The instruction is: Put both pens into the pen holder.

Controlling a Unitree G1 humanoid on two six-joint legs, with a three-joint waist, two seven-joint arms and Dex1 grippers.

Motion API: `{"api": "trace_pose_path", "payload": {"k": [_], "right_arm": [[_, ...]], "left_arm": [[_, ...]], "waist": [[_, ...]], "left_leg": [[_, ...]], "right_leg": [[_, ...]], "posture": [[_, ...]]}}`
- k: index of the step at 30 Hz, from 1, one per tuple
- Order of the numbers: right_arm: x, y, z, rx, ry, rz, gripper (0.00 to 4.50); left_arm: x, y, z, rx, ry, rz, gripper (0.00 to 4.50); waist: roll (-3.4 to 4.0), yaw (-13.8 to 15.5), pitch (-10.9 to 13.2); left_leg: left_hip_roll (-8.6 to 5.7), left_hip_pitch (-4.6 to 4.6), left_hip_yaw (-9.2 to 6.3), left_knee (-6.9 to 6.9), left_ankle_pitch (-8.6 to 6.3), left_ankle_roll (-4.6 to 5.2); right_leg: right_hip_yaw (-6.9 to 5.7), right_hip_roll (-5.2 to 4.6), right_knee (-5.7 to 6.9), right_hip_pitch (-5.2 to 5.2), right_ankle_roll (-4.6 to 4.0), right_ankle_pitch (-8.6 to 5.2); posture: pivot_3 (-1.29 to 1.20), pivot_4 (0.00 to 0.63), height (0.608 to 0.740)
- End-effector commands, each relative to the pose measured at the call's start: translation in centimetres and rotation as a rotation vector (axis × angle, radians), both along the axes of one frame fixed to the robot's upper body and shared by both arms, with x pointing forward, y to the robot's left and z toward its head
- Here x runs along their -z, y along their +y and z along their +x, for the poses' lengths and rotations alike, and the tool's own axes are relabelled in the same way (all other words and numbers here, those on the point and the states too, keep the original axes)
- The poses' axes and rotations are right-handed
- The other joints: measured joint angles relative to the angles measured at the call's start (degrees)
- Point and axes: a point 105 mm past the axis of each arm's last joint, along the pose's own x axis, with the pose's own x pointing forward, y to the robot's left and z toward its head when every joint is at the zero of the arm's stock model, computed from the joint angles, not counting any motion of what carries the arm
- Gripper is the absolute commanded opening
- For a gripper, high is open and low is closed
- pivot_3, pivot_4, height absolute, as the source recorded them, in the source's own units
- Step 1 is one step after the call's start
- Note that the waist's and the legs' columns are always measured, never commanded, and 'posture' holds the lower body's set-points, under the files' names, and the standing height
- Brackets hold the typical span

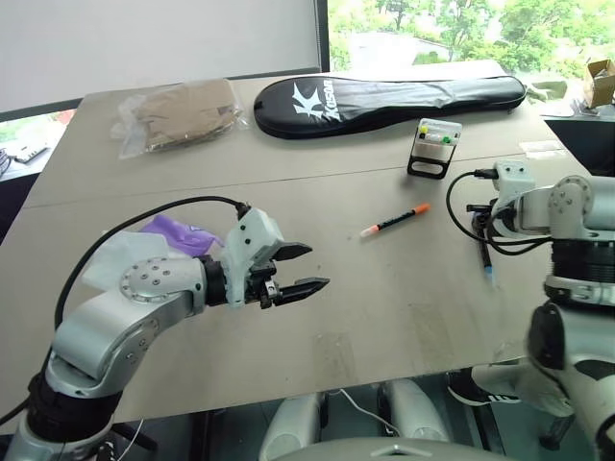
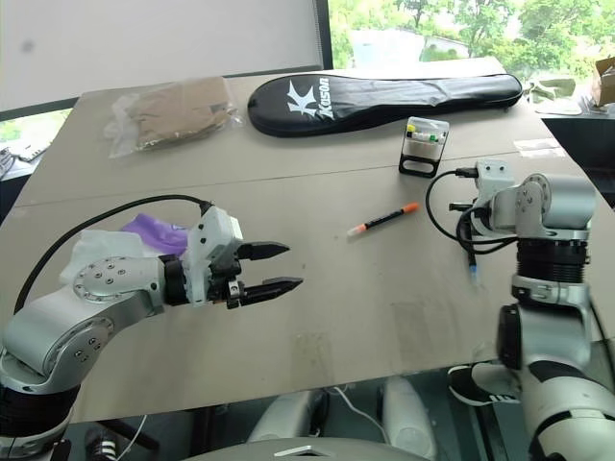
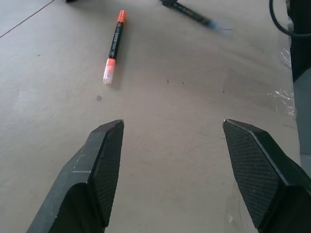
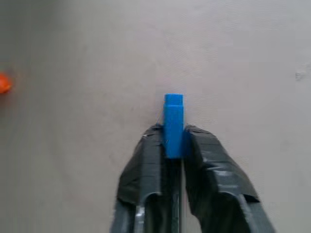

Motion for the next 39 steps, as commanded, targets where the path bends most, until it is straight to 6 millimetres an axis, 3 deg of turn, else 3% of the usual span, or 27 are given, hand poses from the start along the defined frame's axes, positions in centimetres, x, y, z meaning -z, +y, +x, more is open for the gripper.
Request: {"api": "trace_pose_path", "payload": {"k": [1, 6, 8, 12, 13, 18, 25, 31, 39], "right_arm": [[0.0, 0.6, -1.5, -0.162, 0.043, -0.052, 0.1], [-0.6, 1.1, -3.4, -0.518, 0.04, -0.205, 0.1], [0.0, 2.0, -4.9, -0.71, 0.099, -0.202, 0.1], [0.4, 2.4, -5.9, -0.855, 0.166, -0.145, 0.1], [0.5, 2.2, -5.9, -0.859, 0.187, -0.14, 0.93], [0.4, 1.1, -5.1, -0.753, 0.258, -0.148, 2.93], [-0.9, 0.7, -5.5, -0.727, 0.361, -0.194, 2.93], [-1.8, 1.6, -6.4, -0.683, 0.423, -0.203, 2.93], [1.0, 0.1, -7.0, -0.568, 0.55, -0.241, 2.93]], "left_arm": [[-0.6, -0.4, -0.4, 0.017, -0.037, -0.005, 3.35], [-0.4, -0.3, -0.3, 0.018, -0.032, -0.005, 3.35], [-0.4, -0.2, -0.3, 0.02, -0.029, -0.004, 3.35], [-0.2, -0.1, -0.3, 0.023, -0.029, 0.002, 3.35], [-0.2, -0.1, -0.3, 0.025, -0.028, 0.002, 3.35], [0.0, -0.1, -0.6, 0.026, -0.024, 0.005, 3.35], [0.3, -0.3, -1.0, 0.023, -0.016, 0.0, 3.35], [0.5, -0.5, -1.2, 0.017, -0.006, -0.007, 3.35], [0.6, -0.9, -1.4, 0.015, 0.002, -0.025, 3.35]], "waist": [[0.01, 0.02, 0.01], [0.02, -0.03, 0.04], [0.03, -0.1, 0.07], [0.01, -0.25, 0.08], [0.01, -0.22, 0.09], [-0.01, 0.05, 0.09], [0.01, 0.57, 0.1], [0.01, 0.49, 0.1], [-0.02, 1.2, 0.08]], "left_leg": [[0.02, -0.03, 0.01, -0.01, 0.0, 0.0], [0.04, -0.08, 0.03, 0.01, -0.01, 0.01], [0.05, -0.09, 0.07, 0.02, -0.02, 0.02], [0.13, -0.04, 0.13, 0.0, -0.02, 0.02], [0.13, -0.02, 0.15, 0.0, -0.02, 0.02], [0.13, -0.04, 0.11, 0.03, -0.02, 0.01], [0.11, -0.23, 0.01, 0.03, -0.02, -0.01], [0.11, -0.86, 0.02, 0.09, -0.01, -0.02], [0.09, -0.86, -0.02, 0.11, -0.01, -0.02]], "right_leg": [[0.0, 0.02, -0.02, -0.01, 0.0, 0.0], [0.0, 0.01, -0.06, -0.04, 0.01, 0.0], [-0.01, 0.01, -0.05, -0.08, 0.02, -0.01], [-0.02, 0.07, -0.08, -0.06, 0.02, -0.01], [0.0, 0.07, -0.05, -0.06, 0.02, -0.01], [0.03, 0.03, -0.07, -0.06, 0.01, 0.0], [0.09, 0.0, -0.07, -0.25, 0.01, -0.01], [0.07, -0.01, -0.05, -0.8, 0.0, 0.0], [0.04, -0.03, -0.05, -0.78, 0.0, 0.0]], "posture": [[0.0, 0.15, 0.74], [0.0, 0.15, 0.74], [0.0, 0.15, 0.74], [0.0, 0.15, 0.74], [0.0, 0.15, 0.74], [0.0, 0.15, 0.74], [0.0, 0.15, 0.74], [0.0, 0.15, 0.74], [0.0, 0.15, 0.74]]}}
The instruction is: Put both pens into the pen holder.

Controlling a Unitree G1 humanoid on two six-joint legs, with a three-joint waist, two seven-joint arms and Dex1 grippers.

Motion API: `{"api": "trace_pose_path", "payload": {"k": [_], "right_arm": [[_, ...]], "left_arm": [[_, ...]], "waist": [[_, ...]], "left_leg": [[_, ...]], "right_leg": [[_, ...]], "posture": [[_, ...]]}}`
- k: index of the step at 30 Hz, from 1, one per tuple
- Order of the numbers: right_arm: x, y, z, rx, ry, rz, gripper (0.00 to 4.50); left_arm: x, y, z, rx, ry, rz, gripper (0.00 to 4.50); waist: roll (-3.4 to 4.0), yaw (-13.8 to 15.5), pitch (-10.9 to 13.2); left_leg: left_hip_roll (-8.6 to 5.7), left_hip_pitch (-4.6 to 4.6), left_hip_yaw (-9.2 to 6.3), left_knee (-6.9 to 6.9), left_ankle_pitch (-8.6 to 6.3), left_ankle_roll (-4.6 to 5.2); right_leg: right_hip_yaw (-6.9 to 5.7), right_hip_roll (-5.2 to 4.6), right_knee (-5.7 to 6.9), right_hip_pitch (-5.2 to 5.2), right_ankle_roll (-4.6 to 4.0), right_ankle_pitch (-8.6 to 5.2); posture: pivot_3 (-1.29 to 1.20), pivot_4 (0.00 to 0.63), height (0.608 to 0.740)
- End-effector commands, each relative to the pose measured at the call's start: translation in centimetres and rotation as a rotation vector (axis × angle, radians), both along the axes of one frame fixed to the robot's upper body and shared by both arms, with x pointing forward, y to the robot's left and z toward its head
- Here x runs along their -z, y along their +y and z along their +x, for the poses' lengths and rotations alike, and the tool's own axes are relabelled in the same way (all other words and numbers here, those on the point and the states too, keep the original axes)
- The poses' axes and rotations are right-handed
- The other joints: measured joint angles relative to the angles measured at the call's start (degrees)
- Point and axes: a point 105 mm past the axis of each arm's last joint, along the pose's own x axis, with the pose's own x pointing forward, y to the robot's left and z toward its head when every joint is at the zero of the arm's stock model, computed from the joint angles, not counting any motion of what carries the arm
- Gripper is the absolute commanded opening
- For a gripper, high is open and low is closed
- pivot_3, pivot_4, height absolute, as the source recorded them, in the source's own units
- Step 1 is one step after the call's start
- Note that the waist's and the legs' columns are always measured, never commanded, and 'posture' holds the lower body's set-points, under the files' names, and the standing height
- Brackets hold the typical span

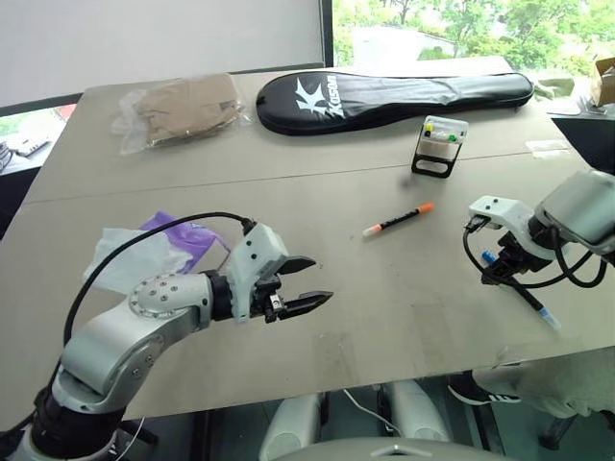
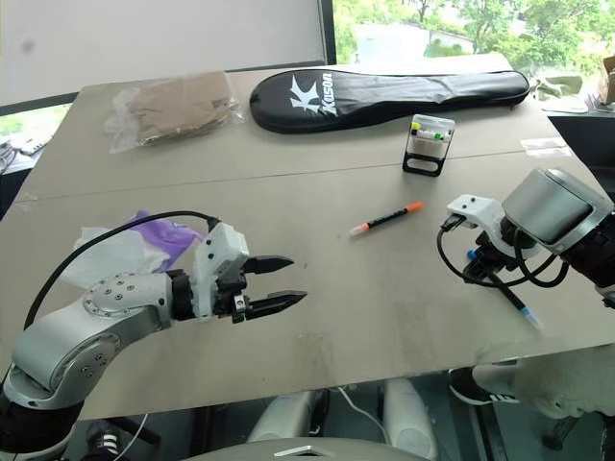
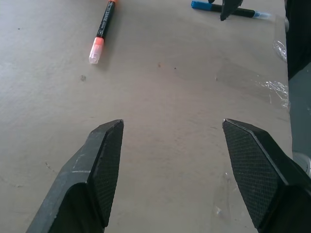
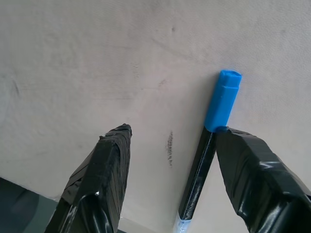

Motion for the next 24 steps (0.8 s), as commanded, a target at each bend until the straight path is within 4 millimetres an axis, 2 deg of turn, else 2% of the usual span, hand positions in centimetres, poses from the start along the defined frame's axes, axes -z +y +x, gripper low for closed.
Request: {"api": "trace_pose_path", "payload": {"k": [1, 3, 4, 6, 9, 10, 15, 18, 20, 22, 24], "right_arm": [[1.3, -1.2, -0.2, 0.033, 0.039, -0.045, 2.93], [1.6, -1.8, 0.5, 0.041, 0.026, -0.072, 2.93], [1.8, -2.0, 1.0, 0.046, 0.02, -0.076, 2.39], [2.1, -2.1, 1.8, 0.044, 0.014, -0.077, 1.61], [2.6, -1.3, 2.2, 0.011, 0.02, -0.06, 0.23], [2.8, -1.2, 2.2, 0.007, 0.025, -0.056, 0.05], [2.9, -1.0, 2.3, -0.054, 0.001, -0.042, 0.05], [-0.2, 0.6, 3.8, -0.176, -0.175, 0.094, 0.05], [-4.0, 3.2, 4.5, -0.247, -0.328, 0.321, 0.05], [-7.5, 4.8, 4.9, -0.28, -0.506, 0.485, 0.05], [-9.9, 5.9, 5.3, -0.295, -0.682, 0.623, 0.05]], "left_arm": [[-0.8, -0.5, -0.5, 0.02, -0.03, -0.011, 3.35], [-0.7, -0.4, -0.6, 0.019, -0.03, -0.008, 3.35], [-0.7, -0.4, -0.6, 0.016, -0.028, -0.008, 3.35], [-0.7, -0.4, -0.7, 0.013, -0.027, -0.008, 3.35], [-0.7, -0.2, -0.8, -0.001, -0.024, -0.006, 3.35], [-0.7, -0.1, -0.8, -0.005, -0.022, -0.005, 3.35], [-0.7, 0.0, -0.9, -0.013, -0.02, -0.005, 3.35], [-0.8, 0.2, -0.8, -0.034, -0.024, -0.014, 3.35], [-0.9, 0.4, -0.7, -0.052, -0.036, -0.022, 3.35], [-1.3, 0.5, -0.4, -0.076, -0.07, -0.037, 3.35], [-2.4, 0.1, 0.0, -0.089, -0.117, -0.117, 3.35]], "waist": [[0.0, 0.29, 0.0], [-0.06, 0.37, -0.05], [-0.2, 0.3, -0.13], [-0.46, 0.21, -0.29], [-0.86, 0.06, -0.53], [-0.91, 0.05, -0.57], [-1.04, -0.14, -0.64], [-1.05, -0.29, -0.63], [-0.77, -0.96, -0.45], [-0.3, -1.28, -0.24], [-0.3, -0.99, -0.25]], "left_leg": [[0.0, 0.0, 0.0, 0.0, 0.0, 0.0], [0.0, 0.01, 0.0, 0.0, 0.0, 0.0], [0.0, 0.01, -0.02, 0.01, 0.0, 0.0], [0.0, 0.07, 0.02, 0.06, 0.0, 0.0], [0.01, 0.14, 0.0, 0.25, 0.0, 0.0], [0.01, 0.16, -0.01, 0.29, 0.0, 0.0], [0.02, 0.51, -0.04, 0.32, -0.01, 0.0], [0.02, 0.95, -0.05, 0.23, -0.04, 0.02], [0.02, 0.98, 0.02, 0.23, -0.04, 0.02], [0.02, 0.97, 0.2, 0.16, -0.04, 0.03], [0.09, 0.92, 0.14, -0.05, -0.02, 0.01]], "right_leg": [[0.0, 0.0, 0.0, 0.0, 0.0, 0.0], [-0.01, 0.0, 0.01, 0.0, 0.0, 0.0], [-0.03, 0.01, 0.01, 0.01, 0.0, 0.0], [-0.02, 0.01, 0.01, 0.09, 0.0, 0.0], [-0.02, 0.03, 0.04, 0.21, 0.0, 0.02], [-0.02, 0.03, 0.05, 0.26, 0.0, 0.03], [-0.04, 0.05, 0.05, 0.58, 0.0, 0.05], [-0.04, 0.05, -0.06, 1.04, 0.0, 0.05], [-0.02, 0.05, -0.01, 1.03, 0.01, 0.05], [0.03, 0.07, 0.11, 0.89, 0.03, 0.06], [0.03, 0.09, 0.11, 0.76, 0.02, 0.06]], "posture": [[0.0, 0.15, 0.74], [0.0, 0.15, 0.74], [0.0, 0.15, 0.74], [0.0, 0.15, 0.74], [0.0, 0.15, 0.74], [0.0, 0.15, 0.74], [0.0, 0.15, 0.74], [0.0, 0.15, 0.74], [0.0, 0.15, 0.74], [0.0, 0.15, 0.74], [0.0, 0.15, 0.74]]}}
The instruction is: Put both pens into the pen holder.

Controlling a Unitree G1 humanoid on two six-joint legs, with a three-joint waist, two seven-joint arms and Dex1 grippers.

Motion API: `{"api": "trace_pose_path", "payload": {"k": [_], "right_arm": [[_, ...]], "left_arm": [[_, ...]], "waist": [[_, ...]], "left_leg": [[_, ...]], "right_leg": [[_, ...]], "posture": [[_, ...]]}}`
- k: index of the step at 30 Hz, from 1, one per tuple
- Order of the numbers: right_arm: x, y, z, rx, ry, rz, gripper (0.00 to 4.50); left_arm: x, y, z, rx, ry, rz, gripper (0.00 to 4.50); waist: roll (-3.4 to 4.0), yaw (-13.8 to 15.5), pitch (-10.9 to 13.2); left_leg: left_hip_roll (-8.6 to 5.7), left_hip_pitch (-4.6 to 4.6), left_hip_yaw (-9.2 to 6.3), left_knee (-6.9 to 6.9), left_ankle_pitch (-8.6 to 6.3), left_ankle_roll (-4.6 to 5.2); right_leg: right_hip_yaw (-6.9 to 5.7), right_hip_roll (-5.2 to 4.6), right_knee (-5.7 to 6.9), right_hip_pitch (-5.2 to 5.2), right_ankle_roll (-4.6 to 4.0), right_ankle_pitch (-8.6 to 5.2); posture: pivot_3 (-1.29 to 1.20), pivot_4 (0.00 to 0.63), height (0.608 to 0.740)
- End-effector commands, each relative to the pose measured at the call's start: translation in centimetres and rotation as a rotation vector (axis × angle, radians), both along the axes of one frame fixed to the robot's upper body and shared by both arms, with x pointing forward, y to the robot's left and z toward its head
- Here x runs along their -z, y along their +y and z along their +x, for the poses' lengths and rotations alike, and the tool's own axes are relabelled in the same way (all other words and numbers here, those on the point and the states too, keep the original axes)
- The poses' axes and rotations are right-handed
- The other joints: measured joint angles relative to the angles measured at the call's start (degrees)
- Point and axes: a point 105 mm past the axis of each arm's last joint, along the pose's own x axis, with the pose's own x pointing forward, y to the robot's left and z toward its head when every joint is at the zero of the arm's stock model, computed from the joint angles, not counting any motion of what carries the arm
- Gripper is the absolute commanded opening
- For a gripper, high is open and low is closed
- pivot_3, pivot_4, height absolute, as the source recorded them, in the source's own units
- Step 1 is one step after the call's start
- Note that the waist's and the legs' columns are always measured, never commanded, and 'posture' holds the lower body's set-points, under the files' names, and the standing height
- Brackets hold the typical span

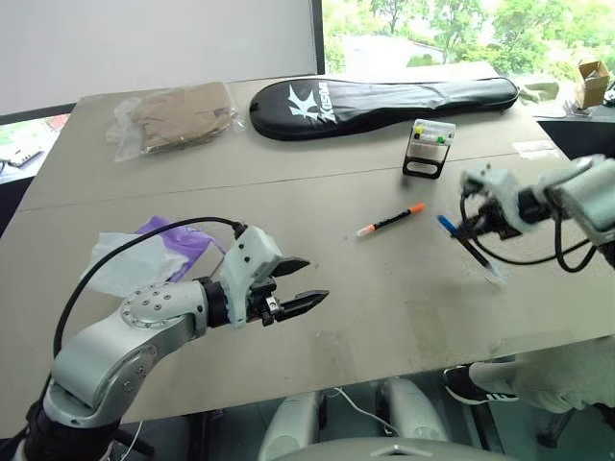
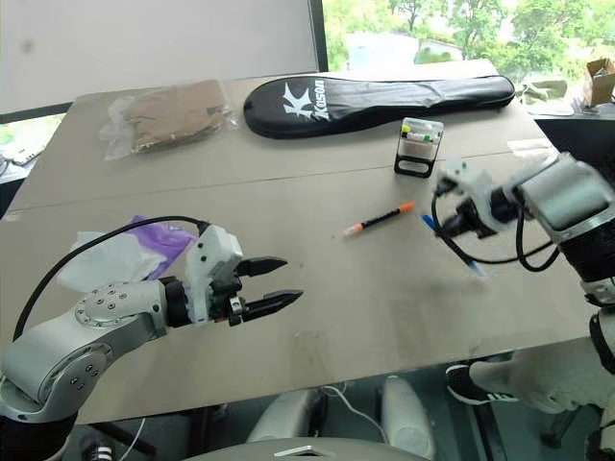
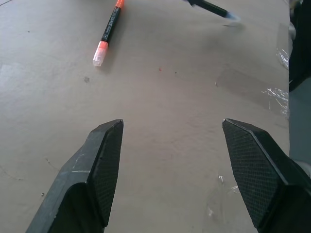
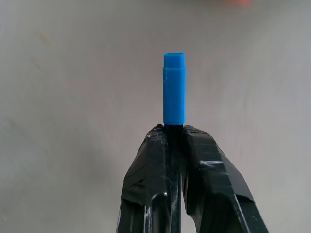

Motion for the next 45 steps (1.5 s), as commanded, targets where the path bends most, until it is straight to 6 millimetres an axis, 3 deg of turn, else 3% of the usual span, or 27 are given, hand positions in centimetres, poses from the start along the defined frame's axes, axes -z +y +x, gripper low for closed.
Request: {"api": "trace_pose_path", "payload": {"k": [1, 5, 11, 15, 19, 30, 36, 45], "right_arm": [[-6.4, 1.9, 0.8, -0.021, -0.355, 0.279, 0.05], [-9.3, 2.9, 1.9, 0.085, -0.648, 0.565, 0.05], [-12.4, 2.6, 5.8, 0.275, -1.174, 0.552, 0.05], [-13.4, 2.1, 6.6, 0.331, -1.313, 0.593, 0.05], [-13.5, 2.4, 6.8, 0.33, -1.348, 0.636, 0.05], [-10.6, 3.3, 7.3, 0.307, -1.32, 0.625, 0.05], [-10.0, 3.7, 7.5, 0.305, -1.314, 0.626, 0.05], [-8.4, 4.4, 8.1, 0.276, -1.309, 0.592, 0.05]], "left_arm": [[-2.7, -0.5, 0.5, -0.015, -0.134, -0.123, 3.35], [-3.8, -0.7, 1.7, -0.054, -0.186, -0.173, 3.35], [-4.7, -1.1, 3.3, -0.053, -0.246, -0.173, 3.35], [-5.4, -1.0, 3.9, -0.067, -0.282, -0.178, 3.35], [-5.5, -1.0, 4.1, -0.07, -0.294, -0.181, 3.35], [-6.8, -1.5, 3.8, -0.049, -0.341, -0.248, 3.35], [-7.5, -1.7, 3.8, -0.056, -0.371, -0.289, 3.35], [-7.0, -1.7, 4.1, -0.086, -0.38, -0.316, 3.35]], "waist": [[0.0, 0.34, 0.0], [-0.15, 0.62, -0.09], [-0.1, 0.0, -0.07], [-0.09, -0.35, -0.06], [-0.08, -1.25, -0.06], [-0.04, -1.82, -0.06], [-0.03, -1.82, -0.06], [-0.02, -1.85, -0.07]], "left_leg": [[0.02, -0.09, -0.1, -0.04, 0.0, -0.01], [-0.03, -0.35, -0.13, 0.03, 0.01, -0.01], [-0.16, -0.65, -0.04, 0.45, 0.02, -0.01], [-0.13, -0.64, -0.02, 0.42, 0.02, -0.02], [-0.12, -0.64, 0.0, 0.41, 0.02, -0.02], [-0.09, -0.63, 0.02, 0.44, 0.02, -0.02], [-0.09, -0.63, 0.04, 0.49, 0.02, -0.02], [-0.09, -0.63, 0.05, 0.52, 0.02, -0.02]], "right_leg": [[-0.05, 0.01, -0.01, -0.07, -0.01, 0.0], [-0.13, -0.06, -0.06, -0.21, 0.0, 0.0], [-0.19, -0.06, 0.13, -0.49, 0.05, 0.03], [-0.2, -0.02, 0.12, -0.51, 0.05, 0.03], [-0.19, -0.02, 0.11, -0.51, 0.05, 0.03], [-0.14, 0.01, 0.15, -0.51, 0.05, 0.03], [-0.13, 0.02, 0.16, -0.5, 0.05, 0.03], [-0.13, 0.02, 0.19, -0.5, 0.05, 0.03]], "posture": [[0.0, 0.15, 0.74], [0.0, 0.15, 0.74], [0.0, 0.15, 0.74], [0.0, 0.15, 0.74], [0.0, 0.15, 0.74], [0.0, 0.15, 0.74], [0.0, 0.15, 0.74], [0.0, 0.15, 0.74]]}}
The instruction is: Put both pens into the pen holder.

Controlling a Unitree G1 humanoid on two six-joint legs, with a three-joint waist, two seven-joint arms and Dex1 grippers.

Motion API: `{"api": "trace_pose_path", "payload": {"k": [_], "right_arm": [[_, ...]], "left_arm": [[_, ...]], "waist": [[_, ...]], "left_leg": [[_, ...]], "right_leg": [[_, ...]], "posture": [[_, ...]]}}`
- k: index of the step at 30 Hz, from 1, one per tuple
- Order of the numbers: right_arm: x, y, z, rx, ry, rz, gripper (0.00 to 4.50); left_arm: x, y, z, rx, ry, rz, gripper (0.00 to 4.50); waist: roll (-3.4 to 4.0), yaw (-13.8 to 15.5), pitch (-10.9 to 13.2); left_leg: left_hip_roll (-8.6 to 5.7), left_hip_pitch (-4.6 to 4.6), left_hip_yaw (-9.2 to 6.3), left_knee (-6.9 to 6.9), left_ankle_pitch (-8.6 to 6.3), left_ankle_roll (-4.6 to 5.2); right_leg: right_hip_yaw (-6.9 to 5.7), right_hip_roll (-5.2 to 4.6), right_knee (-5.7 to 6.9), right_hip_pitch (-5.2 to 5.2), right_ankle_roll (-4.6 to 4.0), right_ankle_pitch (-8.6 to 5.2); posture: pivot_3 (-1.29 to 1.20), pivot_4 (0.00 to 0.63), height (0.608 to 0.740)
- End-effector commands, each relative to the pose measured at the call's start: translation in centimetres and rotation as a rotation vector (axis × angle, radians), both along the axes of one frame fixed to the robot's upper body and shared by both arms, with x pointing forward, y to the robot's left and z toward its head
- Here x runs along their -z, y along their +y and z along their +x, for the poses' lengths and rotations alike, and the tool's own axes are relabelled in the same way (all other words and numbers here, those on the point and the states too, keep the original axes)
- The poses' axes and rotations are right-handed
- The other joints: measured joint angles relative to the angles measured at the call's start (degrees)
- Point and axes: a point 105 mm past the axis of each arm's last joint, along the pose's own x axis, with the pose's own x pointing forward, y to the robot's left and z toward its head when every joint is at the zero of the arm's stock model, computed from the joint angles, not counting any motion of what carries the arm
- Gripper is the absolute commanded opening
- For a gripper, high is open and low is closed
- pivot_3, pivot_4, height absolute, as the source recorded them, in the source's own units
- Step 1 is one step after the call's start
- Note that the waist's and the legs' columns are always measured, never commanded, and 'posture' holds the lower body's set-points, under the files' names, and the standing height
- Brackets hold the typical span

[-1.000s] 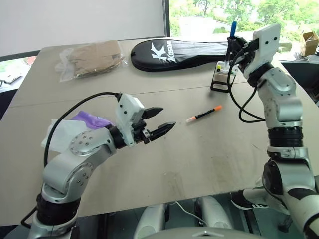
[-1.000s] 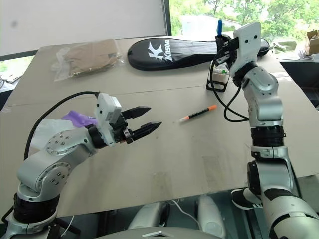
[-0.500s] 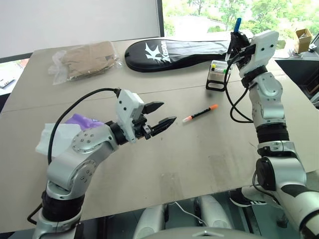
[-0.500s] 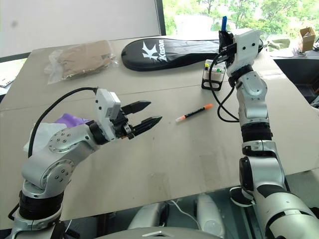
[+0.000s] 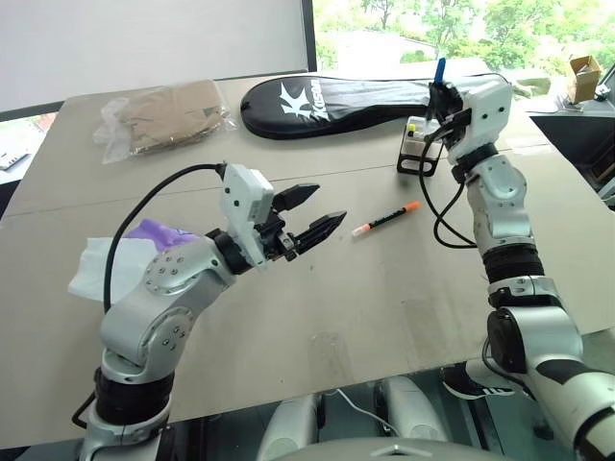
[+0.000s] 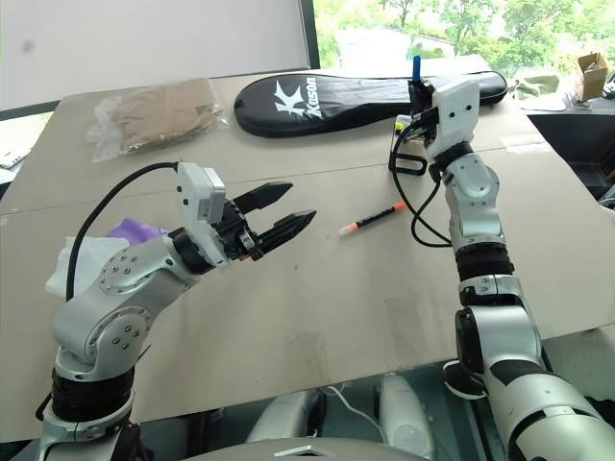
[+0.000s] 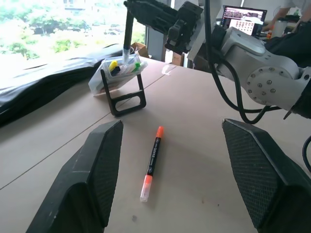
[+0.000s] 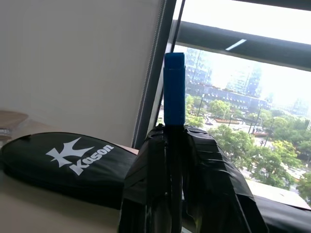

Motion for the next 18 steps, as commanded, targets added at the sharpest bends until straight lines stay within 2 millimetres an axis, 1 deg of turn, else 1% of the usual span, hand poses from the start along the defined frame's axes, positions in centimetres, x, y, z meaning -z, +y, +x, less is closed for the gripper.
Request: {"api": "trace_pose_path", "payload": {"k": [1, 4, 6, 8, 9, 12, 14, 16, 18], "right_arm": [[-1.1, 0.1, -0.2, -0.001, -0.063, -0.004, 0.05], [-0.4, 0.0, 0.2, 0.01, -0.057, -0.011, 0.05], [-0.2, -0.1, 0.4, 0.011, -0.055, -0.006, 0.9], [-0.3, -0.1, 0.5, 0.01, -0.064, -0.009, 1.35], [-0.3, -0.1, 0.5, 0.007, -0.064, -0.015, 1.85], [-0.6, -0.5, 0.4, 0.015, -0.077, -0.026, 3.1], [-1.0, -0.8, 0.3, 0.02, -0.083, -0.039, 4.01], [-1.4, -0.9, -0.3, -0.025, -0.066, -0.057, 4.39], [-1.5, -0.5, -2.0, -0.153, -0.009, -0.098, 4.39]], "left_arm": [[-0.5, 0.5, 0.0, -0.021, -0.054, -0.012, 3.35], [-0.2, 0.9, 0.1, -0.037, -0.06, -0.021, 3.35], [-0.1, 0.9, 0.1, -0.036, -0.065, -0.026, 3.35], [-0.1, 0.9, 0.1, -0.031, -0.066, -0.03, 3.35], [0.0, 0.9, 0.0, -0.029, -0.065, -0.029, 3.35], [0.3, 0.9, -0.1, -0.021, -0.056, -0.02, 3.35], [0.5, 0.9, -0.1, -0.014, -0.046, -0.01, 3.35], [0.8, 0.9, -0.1, -0.016, -0.026, -0.001, 3.35], [1.4, 0.9, -0.1, -0.013, 0.001, 0.026, 3.35]], "waist": [[0.0, 0.0, 0.0], [0.03, -0.09, -0.02], [0.03, -0.11, -0.02], [0.03, -0.2, -0.02], [0.03, -0.27, -0.02], [0.03, -0.58, -0.02], [0.03, -0.76, -0.02], [0.04, -1.0, -0.02], [0.04, -0.95, -0.02]], "left_leg": [[0.0, 0.0, 0.0, 0.0, 0.0, 0.0], [0.0, 0.02, 0.03, 0.0, 0.0, 0.0], [0.0, 0.03, 0.03, 0.0, 0.0, 0.0], [0.01, 0.02, 0.03, 0.01, 0.0, 0.0], [0.01, 0.03, 0.03, 0.01, 0.0, 0.0], [0.01, 0.02, 0.03, 0.01, 0.0, 0.0], [0.01, 0.02, 0.03, 0.02, 0.0, 0.0], [0.01, 0.02, 0.03, 0.03, 0.0, 0.0], [0.01, 0.01, 0.01, 0.04, 0.0, 0.0]], "right_leg": [[0.0, 0.0, 0.0, 0.0, 0.0, 0.0], [0.02, 0.0, 0.0, 0.0, 0.0, 0.0], [0.02, 0.01, 0.01, 0.01, 0.0, 0.0], [0.01, 0.01, 0.01, 0.01, 0.0, 0.0], [0.02, 0.01, 0.0, 0.01, 0.0, 0.0], [0.02, 0.01, 0.01, 0.01, 0.0, 0.0], [0.02, 0.01, 0.02, 0.01, 0.0, 0.0], [0.02, 0.01, 0.03, 0.01, 0.0, 0.0], [0.02, 0.0, 0.04, 0.01, 0.0, 0.0]], "posture": [[0.0, 0.15, 0.74], [0.0, 0.15, 0.74], [0.0, 0.15, 0.74], [0.0, 0.15, 0.74], [0.0, 0.15, 0.74], [0.0, 0.15, 0.74], [0.0, 0.15, 0.74], [0.0, 0.15, 0.74], [0.0, 0.15, 0.74]]}}
